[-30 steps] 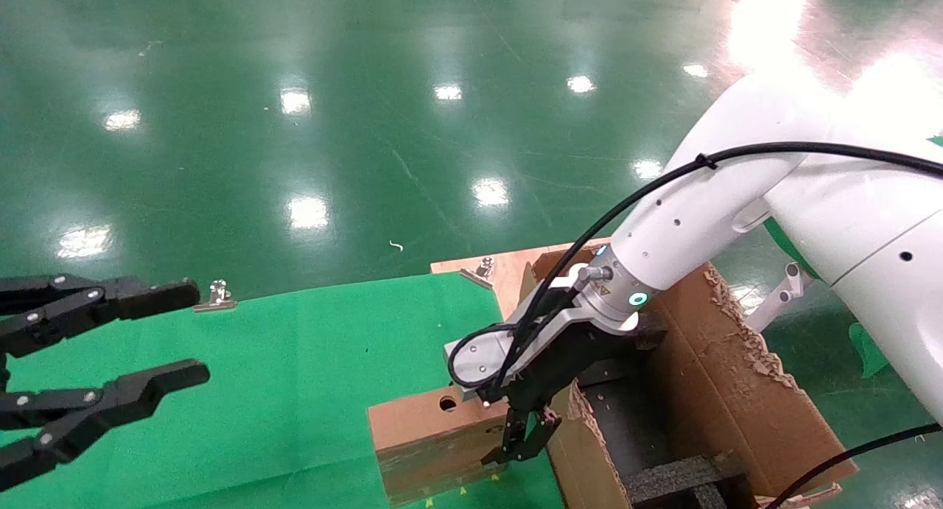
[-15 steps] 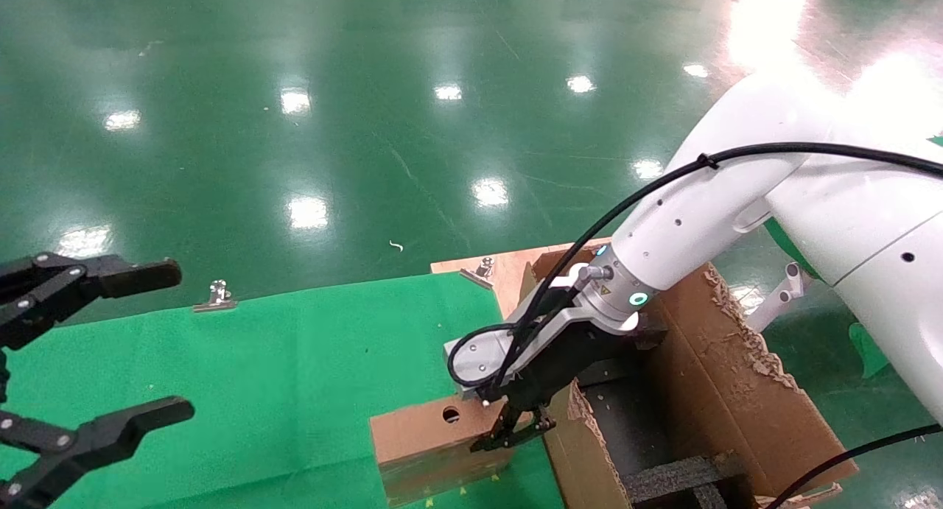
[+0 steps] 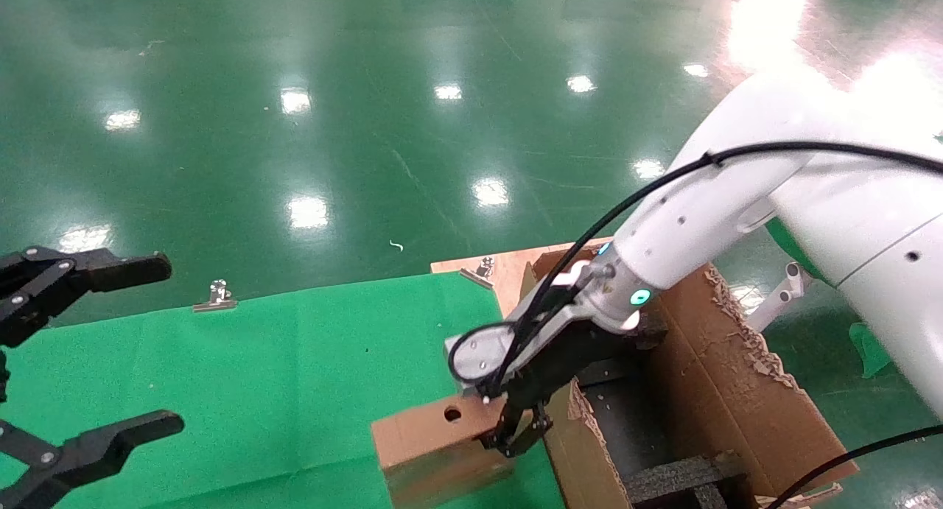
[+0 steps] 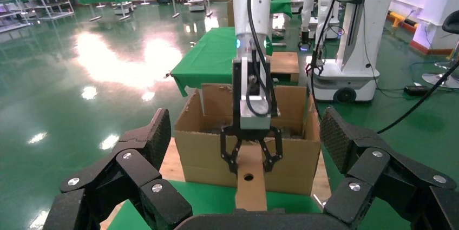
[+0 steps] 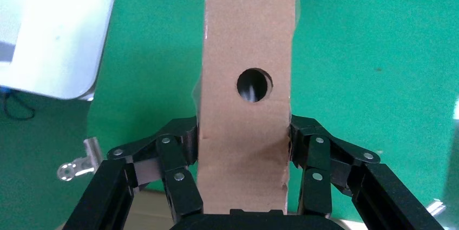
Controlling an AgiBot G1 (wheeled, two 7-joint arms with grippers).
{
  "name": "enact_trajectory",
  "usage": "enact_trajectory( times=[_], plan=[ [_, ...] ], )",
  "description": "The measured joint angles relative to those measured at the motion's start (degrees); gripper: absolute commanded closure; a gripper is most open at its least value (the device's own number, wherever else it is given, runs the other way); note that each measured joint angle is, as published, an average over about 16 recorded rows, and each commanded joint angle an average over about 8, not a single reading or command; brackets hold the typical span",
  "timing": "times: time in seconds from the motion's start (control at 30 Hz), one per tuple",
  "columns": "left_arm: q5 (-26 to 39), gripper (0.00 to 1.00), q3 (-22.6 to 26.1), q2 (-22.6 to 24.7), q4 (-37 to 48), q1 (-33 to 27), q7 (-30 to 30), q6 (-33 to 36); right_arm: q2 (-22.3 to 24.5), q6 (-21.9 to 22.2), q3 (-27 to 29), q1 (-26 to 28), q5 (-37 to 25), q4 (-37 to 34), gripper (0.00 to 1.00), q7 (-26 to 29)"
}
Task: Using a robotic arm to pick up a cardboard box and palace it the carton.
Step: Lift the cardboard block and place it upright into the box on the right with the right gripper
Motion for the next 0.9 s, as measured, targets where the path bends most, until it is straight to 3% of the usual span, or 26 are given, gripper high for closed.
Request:
enact_trajectory(
  times=[0.5,0.9],
  plan=[
    [0.0,0.0,0.0,0.0,0.0,0.0,0.0,0.0,3.8,-0.2,2.0,15.2,3.2,-7.2,1.0,-3.6],
    [0.0,0.0,0.0,0.0,0.0,0.0,0.0,0.0,10.0,-0.5,-1.5,21.3,1.2,-8.8,1.0,-3.1]
  ],
)
